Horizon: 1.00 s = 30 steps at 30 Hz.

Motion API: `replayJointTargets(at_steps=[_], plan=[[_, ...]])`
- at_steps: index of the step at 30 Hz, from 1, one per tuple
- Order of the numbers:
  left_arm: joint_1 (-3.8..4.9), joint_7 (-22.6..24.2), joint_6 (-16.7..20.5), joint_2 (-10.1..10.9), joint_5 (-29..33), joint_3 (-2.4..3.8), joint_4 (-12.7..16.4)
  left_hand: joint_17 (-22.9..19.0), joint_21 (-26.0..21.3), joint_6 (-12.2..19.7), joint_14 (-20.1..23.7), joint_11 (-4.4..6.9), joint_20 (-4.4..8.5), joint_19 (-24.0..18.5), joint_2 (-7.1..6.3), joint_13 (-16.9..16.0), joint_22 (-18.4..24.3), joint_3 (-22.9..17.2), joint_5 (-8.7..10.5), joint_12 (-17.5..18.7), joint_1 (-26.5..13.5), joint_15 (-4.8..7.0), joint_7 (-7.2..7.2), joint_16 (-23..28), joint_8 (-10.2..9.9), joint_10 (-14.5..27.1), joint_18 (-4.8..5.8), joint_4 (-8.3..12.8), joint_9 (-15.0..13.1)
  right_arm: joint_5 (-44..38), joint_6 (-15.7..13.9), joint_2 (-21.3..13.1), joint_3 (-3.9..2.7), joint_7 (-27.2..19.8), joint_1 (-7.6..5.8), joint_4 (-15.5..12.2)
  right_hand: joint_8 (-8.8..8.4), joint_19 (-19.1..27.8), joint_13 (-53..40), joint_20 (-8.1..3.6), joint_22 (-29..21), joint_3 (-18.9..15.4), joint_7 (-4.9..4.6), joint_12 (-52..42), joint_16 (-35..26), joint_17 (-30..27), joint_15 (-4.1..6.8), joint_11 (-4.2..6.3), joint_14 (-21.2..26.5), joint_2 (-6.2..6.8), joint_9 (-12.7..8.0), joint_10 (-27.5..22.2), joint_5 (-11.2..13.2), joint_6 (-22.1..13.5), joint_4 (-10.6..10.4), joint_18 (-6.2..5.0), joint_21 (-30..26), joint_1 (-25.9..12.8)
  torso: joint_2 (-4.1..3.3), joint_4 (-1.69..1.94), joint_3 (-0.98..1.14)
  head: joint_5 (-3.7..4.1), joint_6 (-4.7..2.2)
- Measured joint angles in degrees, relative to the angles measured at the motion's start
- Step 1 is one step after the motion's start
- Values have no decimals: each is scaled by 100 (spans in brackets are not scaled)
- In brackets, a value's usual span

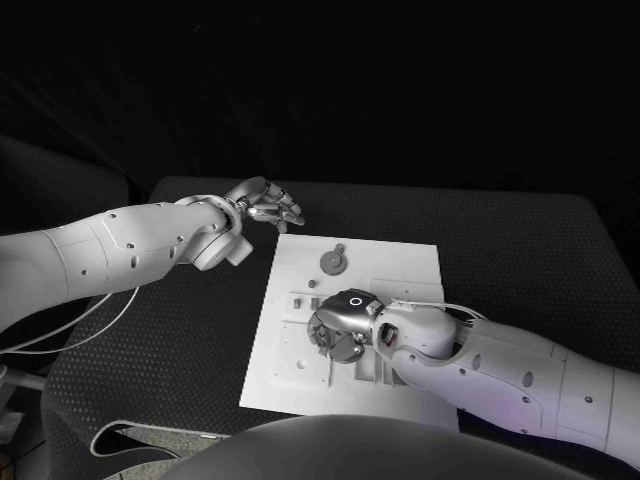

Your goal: Assemble the parts on the task board

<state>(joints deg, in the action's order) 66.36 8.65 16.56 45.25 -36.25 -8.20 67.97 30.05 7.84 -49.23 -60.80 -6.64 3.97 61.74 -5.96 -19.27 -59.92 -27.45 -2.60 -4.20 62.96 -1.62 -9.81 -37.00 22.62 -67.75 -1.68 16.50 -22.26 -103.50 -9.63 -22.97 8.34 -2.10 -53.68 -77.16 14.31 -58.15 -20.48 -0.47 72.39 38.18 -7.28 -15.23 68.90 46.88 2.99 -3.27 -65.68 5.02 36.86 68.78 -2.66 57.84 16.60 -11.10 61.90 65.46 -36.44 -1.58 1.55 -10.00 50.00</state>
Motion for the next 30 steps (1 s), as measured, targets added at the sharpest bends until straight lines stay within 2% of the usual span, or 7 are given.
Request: replayJointTargets(at_steps=[7,11,14,18,21,24,30], plan=[[0,-2,0,12,0,0,2,4,0,0,0,0,0,0,0,0,0,0,0,0,0,0,0,17,0,0,2,0,0,46,18,0,1,-16,-4,16,-52,21,5,20,-2,-26,-45,67,0,15,-48,-61,48,48,-16,-73,0,-100,-21,0,-9,-49,0,-2,2,7,0],[0,-2,0,14,0,0,2,6,0,0,0,0,0,0,0,0,0,0,0,0,0,0,0,22,0,0,3,0,0,93,13,-1,2,-33,-6,19,-193,54,14,46,-17,-49,-104,177,0,18,-114,-108,135,158,-70,-247,0,-329,-17,-2,-43,-67,0,-3,3,15,0],[0,-3,0,14,0,0,3,6,0,0,0,0,0,0,0,0,0,0,0,0,0,0,0,22,0,0,4,0,0,134,1,-5,2,-45,-7,23,-284,91,33,44,-20,-57,-107,215,0,20,-125,-143,164,183,-102,-287,0,-411,-25,-2,-76,-92,0,-4,3,21,0],[0,-6,0,14,0,0,2,11,0,0,0,0,0,0,0,1,0,15,0,0,0,0,0,22,0,0,9,-15,0,182,-35,-17,5,-59,-6,23,-413,106,89,58,-21,-121,-130,313,1,24,-179,-207,258,303,-156,-432,0,-655,-37,-2,-77,-120,0,-4,4,31,0],[0,-7,-1,14,0,0,0,11,0,0,0,0,0,0,0,5,0,15,0,0,0,0,0,22,0,0,12,-15,0,207,-78,-45,9,-69,-3,7,-416,107,115,59,-22,-142,-139,359,-1,24,-188,-234,268,334,-163,-462,0,-733,-30,-2,-77,-137,1,-4,4,38,0],[0,-9,-1,14,0,0,-1,11,0,0,0,0,0,0,0,4,5,15,0,0,0,0,0,22,0,0,18,-15,0,221,-134,-106,10,-75,-1,-28,-450,119,117,70,-12,-269,-196,432,-37,24,-272,-295,354,375,-174,-625,0,-971,-14,-1,-84,-179,1,-4,4,46,0],[0,-10,-1,41,0,0,-3,17,0,0,0,20,0,0,0,4,4,15,0,0,0,0,0,22,0,20,38,-15,0,230,-236,-374,23,-62,-23,-207,-450,147,135,99,4,-324,-225,461,-40,24,-342,-368,424,405,-174,-737,0,-1021,-7,4,-92,-149,3,-4,3,62,0]])
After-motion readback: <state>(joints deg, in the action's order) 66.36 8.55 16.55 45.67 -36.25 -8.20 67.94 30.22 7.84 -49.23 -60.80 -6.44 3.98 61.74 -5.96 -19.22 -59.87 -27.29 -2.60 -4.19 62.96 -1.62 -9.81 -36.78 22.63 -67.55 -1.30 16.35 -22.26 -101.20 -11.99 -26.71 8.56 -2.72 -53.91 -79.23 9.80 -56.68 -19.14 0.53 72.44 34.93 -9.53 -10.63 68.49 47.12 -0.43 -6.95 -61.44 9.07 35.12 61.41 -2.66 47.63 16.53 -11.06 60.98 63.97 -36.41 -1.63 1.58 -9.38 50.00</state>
